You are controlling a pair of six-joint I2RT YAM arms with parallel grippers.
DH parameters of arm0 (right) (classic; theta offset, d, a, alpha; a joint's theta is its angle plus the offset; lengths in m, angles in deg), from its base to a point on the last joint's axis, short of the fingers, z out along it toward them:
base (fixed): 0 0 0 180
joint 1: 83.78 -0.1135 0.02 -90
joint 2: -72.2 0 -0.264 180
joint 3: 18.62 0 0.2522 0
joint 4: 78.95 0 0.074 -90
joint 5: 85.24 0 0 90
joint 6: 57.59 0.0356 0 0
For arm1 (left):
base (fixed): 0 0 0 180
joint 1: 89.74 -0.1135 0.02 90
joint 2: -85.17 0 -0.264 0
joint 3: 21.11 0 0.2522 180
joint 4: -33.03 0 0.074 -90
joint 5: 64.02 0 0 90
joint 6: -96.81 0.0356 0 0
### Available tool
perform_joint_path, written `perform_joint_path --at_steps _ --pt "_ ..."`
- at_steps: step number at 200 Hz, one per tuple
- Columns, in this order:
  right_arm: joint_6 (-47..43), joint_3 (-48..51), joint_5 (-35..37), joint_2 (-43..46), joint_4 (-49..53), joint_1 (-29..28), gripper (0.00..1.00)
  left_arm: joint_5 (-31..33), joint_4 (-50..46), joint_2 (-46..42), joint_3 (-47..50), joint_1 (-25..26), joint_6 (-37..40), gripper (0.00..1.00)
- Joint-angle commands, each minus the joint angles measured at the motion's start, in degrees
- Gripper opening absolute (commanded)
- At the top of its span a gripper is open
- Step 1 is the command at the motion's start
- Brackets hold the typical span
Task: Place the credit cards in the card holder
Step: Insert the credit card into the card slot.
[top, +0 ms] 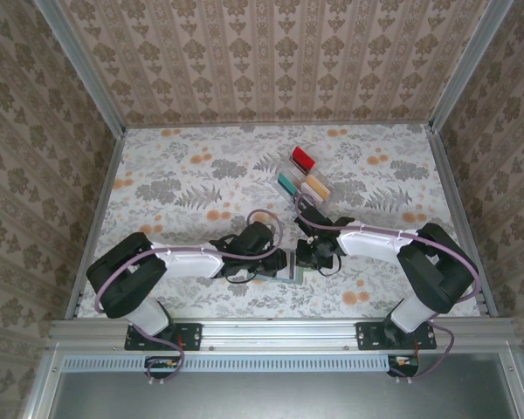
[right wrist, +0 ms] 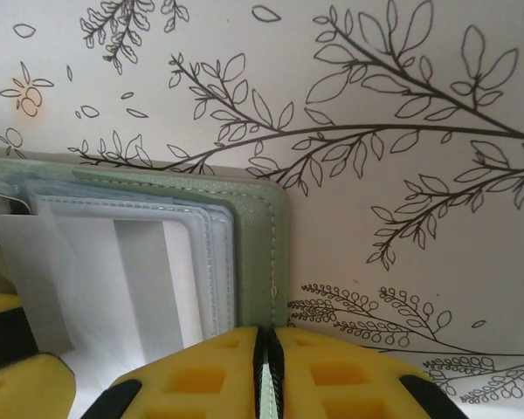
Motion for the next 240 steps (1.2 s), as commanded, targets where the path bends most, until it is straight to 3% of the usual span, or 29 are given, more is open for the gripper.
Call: perform_joint_path --at_steps 1,115,154,188,240 --pt "0.9 2.7 1.7 -3.7 -3.4 -0.3 0.15 1.4 -3.9 -0.2 -1.7 0.6 2.3 0.35" --pt "3.5 5.5 -2.0 -0.2 -10.2 1.6 0.15 -2.7 -2.7 5.7 -6.2 1.2 3.7 0.36" --pt "2.5 4.5 0.9 4.6 -6.2 1.8 0.21 2.3 -7.6 2.0 -6.3 1.2 4.0 0.39" --pt "0.7 2.9 3.0 9.1 -2.2 3.2 0.28 4.3 -10.7 -1.0 -6.3 1.1 5.0 0.5" --pt "-5.4 -1.7 8.1 15.1 5.3 6.4 0.3 5.8 -12.2 -3.7 -6.8 0.8 5.5 0.56"
